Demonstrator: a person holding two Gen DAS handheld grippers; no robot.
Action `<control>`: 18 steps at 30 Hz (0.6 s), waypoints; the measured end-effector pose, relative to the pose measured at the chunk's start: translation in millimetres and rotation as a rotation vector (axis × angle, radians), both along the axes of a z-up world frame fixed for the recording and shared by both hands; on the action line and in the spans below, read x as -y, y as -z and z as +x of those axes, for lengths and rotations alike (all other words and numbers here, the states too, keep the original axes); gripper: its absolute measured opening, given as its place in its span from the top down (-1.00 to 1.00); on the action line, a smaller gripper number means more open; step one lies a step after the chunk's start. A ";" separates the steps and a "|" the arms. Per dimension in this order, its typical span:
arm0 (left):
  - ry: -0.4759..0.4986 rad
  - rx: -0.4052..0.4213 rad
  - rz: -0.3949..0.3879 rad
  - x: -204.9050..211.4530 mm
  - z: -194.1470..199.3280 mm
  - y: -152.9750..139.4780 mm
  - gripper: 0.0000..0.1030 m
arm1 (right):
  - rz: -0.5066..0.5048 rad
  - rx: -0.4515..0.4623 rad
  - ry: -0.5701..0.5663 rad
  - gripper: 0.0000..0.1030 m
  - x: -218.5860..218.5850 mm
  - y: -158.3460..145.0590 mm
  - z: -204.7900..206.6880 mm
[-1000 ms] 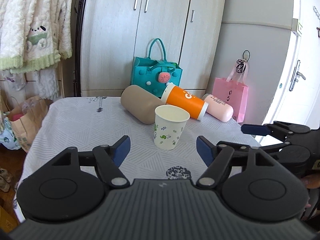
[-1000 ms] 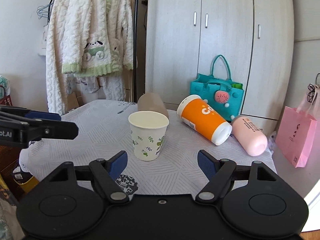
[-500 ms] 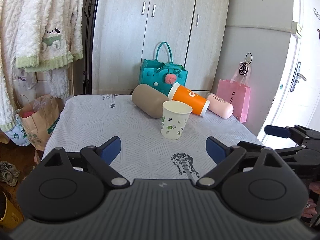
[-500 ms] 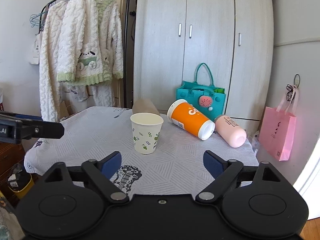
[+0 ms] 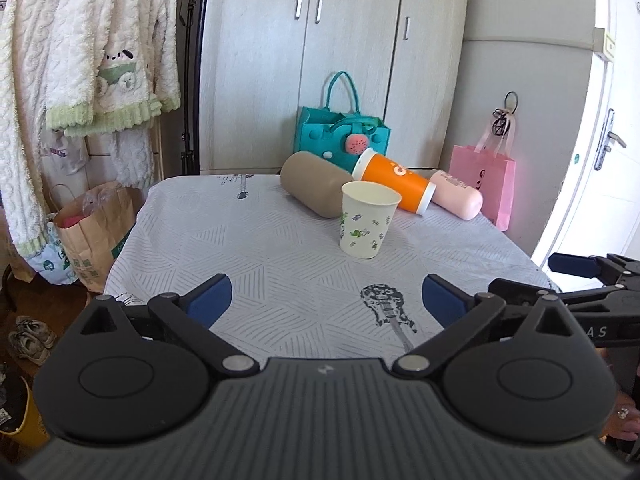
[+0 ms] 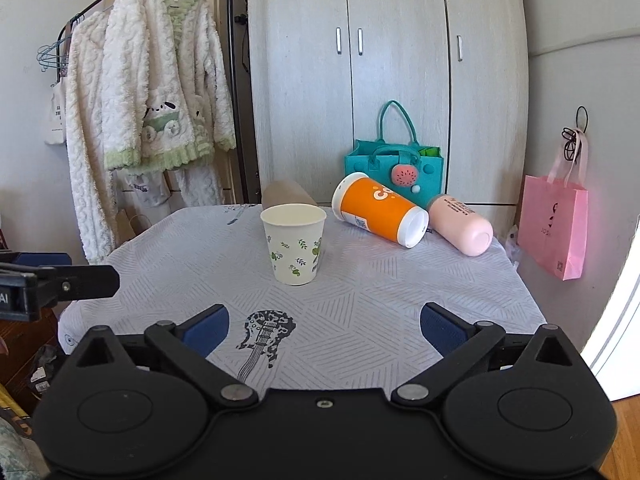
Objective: Flip cup upright
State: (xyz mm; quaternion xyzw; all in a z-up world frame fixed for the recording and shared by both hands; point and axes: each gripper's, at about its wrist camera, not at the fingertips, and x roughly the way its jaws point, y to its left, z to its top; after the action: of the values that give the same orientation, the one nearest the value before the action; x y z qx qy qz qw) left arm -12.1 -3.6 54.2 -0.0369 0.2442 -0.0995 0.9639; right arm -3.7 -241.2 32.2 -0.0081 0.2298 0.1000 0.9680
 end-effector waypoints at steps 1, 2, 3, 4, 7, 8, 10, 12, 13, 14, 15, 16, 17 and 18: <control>-0.005 -0.003 0.008 -0.1 1.4 0.9 -1.00 | -0.007 0.002 0.005 -1.00 -0.9 1.0 0.5; -0.009 -0.005 0.020 0.4 2.3 1.8 -1.00 | -0.015 0.005 0.010 -1.00 -1.7 1.6 1.0; -0.016 -0.006 0.034 1.1 3.0 2.7 -1.00 | -0.020 0.006 0.015 -1.00 -2.4 2.4 1.3; -0.026 -0.001 0.046 1.8 3.0 3.5 -1.00 | -0.025 0.006 0.018 -1.00 -3.0 3.3 1.6; -0.044 0.011 0.065 2.1 2.5 6.2 -1.00 | -0.032 0.007 0.038 -1.00 -2.8 4.9 3.1; -0.040 0.013 0.067 2.2 2.0 7.1 -1.00 | -0.033 0.005 0.041 -1.00 -2.7 5.7 3.1; -0.033 0.015 0.061 1.4 0.3 9.7 -1.00 | -0.033 -0.003 0.034 -1.00 -2.6 6.9 2.7; -0.038 0.020 0.053 0.6 -1.3 12.3 -1.00 | -0.034 -0.006 0.039 -1.00 -2.7 7.8 1.2; -0.040 0.023 0.055 0.6 -1.6 13.4 -1.00 | -0.038 -0.006 0.044 -1.00 -3.2 8.4 0.3; -0.044 0.026 0.059 0.7 -2.1 14.3 -1.00 | -0.046 -0.004 0.050 -1.00 -4.1 9.1 -0.5; -0.049 0.029 0.064 1.2 -2.3 15.1 -1.00 | -0.052 -0.002 0.054 -1.00 -4.8 9.4 -0.8; -0.055 0.033 0.070 1.3 -1.7 15.4 -1.00 | -0.053 -0.004 0.054 -1.00 -5.2 10.0 -1.0; -0.062 0.034 0.075 2.0 -1.4 15.8 -1.00 | -0.051 -0.008 0.056 -1.00 -5.6 10.5 -1.3; -0.066 0.035 0.079 2.1 -1.3 16.5 -1.00 | -0.047 -0.009 0.058 -1.00 -5.5 11.0 -1.6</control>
State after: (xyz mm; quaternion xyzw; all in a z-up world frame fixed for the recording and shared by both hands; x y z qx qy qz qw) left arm -13.4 -5.8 37.8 -0.0049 0.2296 -0.0586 0.9715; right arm -5.3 -235.7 21.2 -0.0239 0.2367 0.0667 0.9690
